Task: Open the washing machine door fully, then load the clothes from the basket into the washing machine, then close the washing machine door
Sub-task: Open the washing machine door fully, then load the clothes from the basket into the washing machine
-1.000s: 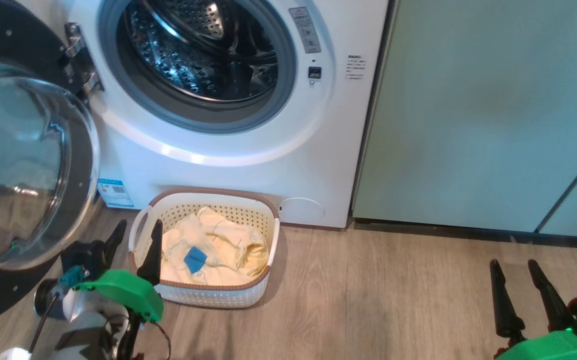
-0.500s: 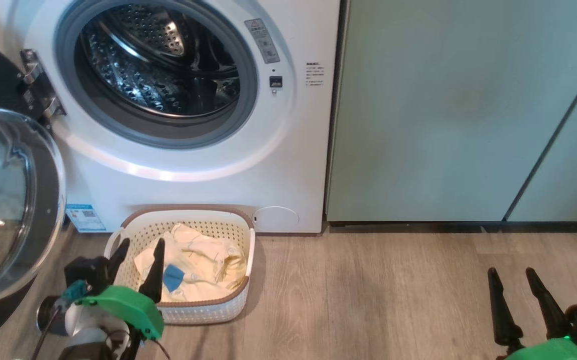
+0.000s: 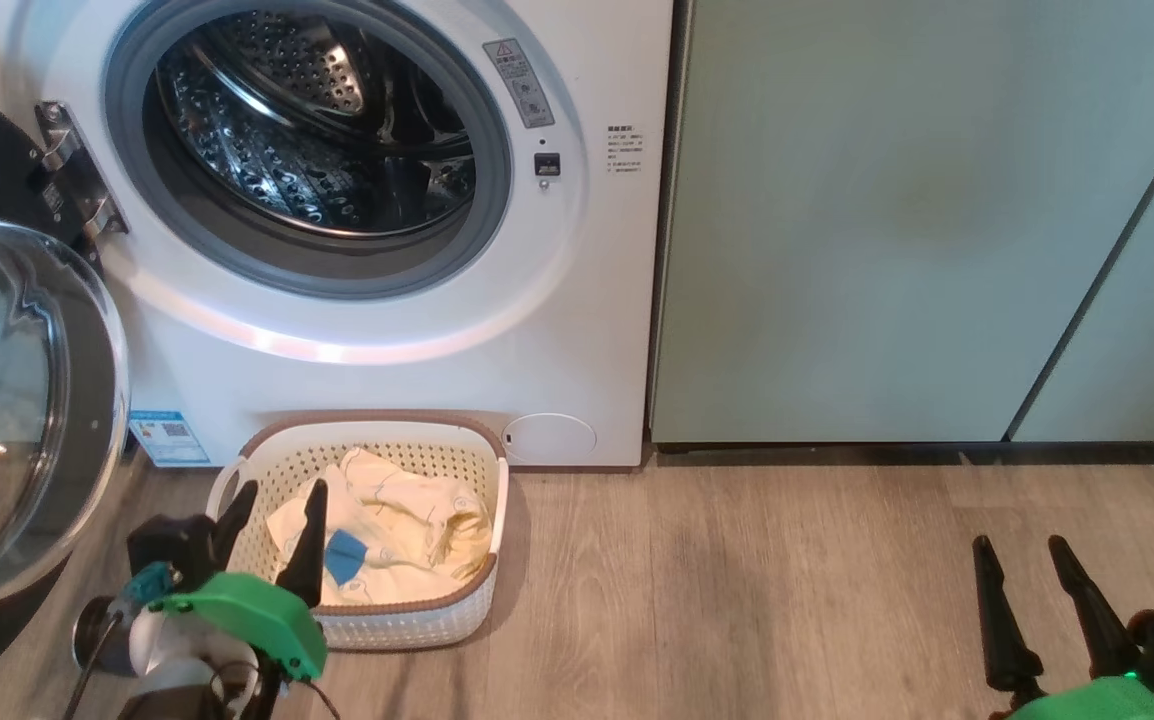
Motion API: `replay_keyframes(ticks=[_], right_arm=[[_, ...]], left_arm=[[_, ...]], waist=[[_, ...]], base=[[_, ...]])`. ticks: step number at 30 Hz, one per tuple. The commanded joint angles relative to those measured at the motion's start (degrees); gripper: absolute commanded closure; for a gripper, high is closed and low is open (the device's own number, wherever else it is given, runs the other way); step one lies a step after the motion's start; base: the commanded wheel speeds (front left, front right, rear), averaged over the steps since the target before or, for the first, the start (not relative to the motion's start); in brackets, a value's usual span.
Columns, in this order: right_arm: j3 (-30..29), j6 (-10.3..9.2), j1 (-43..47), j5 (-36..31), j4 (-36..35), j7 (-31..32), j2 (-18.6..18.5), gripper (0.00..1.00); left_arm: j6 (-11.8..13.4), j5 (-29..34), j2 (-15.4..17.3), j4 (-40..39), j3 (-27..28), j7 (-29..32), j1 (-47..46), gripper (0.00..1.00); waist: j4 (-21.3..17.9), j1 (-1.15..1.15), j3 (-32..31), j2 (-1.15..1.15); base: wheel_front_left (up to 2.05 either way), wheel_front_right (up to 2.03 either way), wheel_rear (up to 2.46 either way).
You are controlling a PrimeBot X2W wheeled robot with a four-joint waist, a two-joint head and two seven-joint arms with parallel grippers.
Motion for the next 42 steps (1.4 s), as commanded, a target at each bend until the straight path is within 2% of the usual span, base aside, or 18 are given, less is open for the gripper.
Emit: replay_keyframes(ticks=[1, 15, 25, 42], right_arm=[[0.85, 0.01, -1.57, -0.25, -1.66, -0.55, -0.55, 0.00], [0.45, 0.01, -1.60, -0.10, -1.44, -0.55, -0.49, 0.00], [0.42, 0.01, -1.47, 0.12, -1.49, -0.55, -0.24, 0.00], [0.51, 0.01, -1.47, 0.39, -1.54, -0.55, -0.19, 0.00]], left_arm=[[-0.03, 0.29, 1.19, -1.08, 2.19, -0.36, -3.25, 0.00], [-0.03, 0.05, 0.66, -0.40, 3.24, -0.36, -4.24, 0.00], [-0.03, 0.37, 1.11, -1.18, 0.67, -0.36, -4.33, 0.00], [0.10, -0.82, 1.86, -2.13, 0.27, -0.36, -4.16, 0.00]], waist=[[0.11, 0.00, 0.03, 0.00], [0.97, 0.00, -0.07, 0.00], [1.84, 0.00, -0.05, 0.00], [2.45, 0.00, 0.38, 0.00]], base=[[0.00, 0.00, 0.00], [0.00, 0.00, 0.00], [0.25, -0.23, -0.02], [1.76, -1.74, -0.02]])
